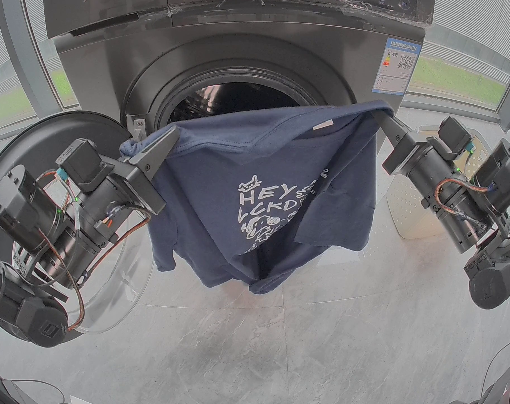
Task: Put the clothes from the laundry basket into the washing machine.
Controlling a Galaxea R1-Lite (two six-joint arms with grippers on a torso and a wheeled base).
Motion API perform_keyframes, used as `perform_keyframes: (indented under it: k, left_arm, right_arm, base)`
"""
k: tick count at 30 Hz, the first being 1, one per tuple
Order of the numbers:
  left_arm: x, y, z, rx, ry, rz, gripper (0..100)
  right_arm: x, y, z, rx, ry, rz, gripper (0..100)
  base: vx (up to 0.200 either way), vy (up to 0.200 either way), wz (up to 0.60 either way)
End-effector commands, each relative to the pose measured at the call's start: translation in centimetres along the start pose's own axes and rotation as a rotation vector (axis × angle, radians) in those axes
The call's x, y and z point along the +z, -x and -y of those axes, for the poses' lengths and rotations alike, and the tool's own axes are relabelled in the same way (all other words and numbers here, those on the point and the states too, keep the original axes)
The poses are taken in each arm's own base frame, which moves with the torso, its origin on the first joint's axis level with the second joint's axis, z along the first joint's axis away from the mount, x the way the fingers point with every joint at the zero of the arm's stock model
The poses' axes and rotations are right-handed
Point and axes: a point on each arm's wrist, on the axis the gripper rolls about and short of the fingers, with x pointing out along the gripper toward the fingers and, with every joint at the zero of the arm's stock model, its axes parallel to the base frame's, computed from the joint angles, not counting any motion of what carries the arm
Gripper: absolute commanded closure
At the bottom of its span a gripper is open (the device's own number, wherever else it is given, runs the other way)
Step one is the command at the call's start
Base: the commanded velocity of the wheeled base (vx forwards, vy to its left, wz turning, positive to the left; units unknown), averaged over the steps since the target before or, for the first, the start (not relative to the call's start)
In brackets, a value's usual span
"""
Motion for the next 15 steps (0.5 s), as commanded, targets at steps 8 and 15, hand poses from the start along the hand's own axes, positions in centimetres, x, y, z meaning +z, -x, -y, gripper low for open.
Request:
perform_keyframes:
  k: [8,15]
  left_arm:
    - [1.3,0.1,0.2,-0.004,-0.007,0.047,100]
    - [1.3,0.1,0.2,-0.004,-0.007,0.047,100]
  right_arm:
    - [1.8,0.3,-0.4,0.01,-0.003,0.05,100]
    - [1.9,0.3,-0.5,0.014,-0.005,0.054,100]
  base:
    - [0.0,0.0,0.0]
    - [0.0,0.0,0.0]
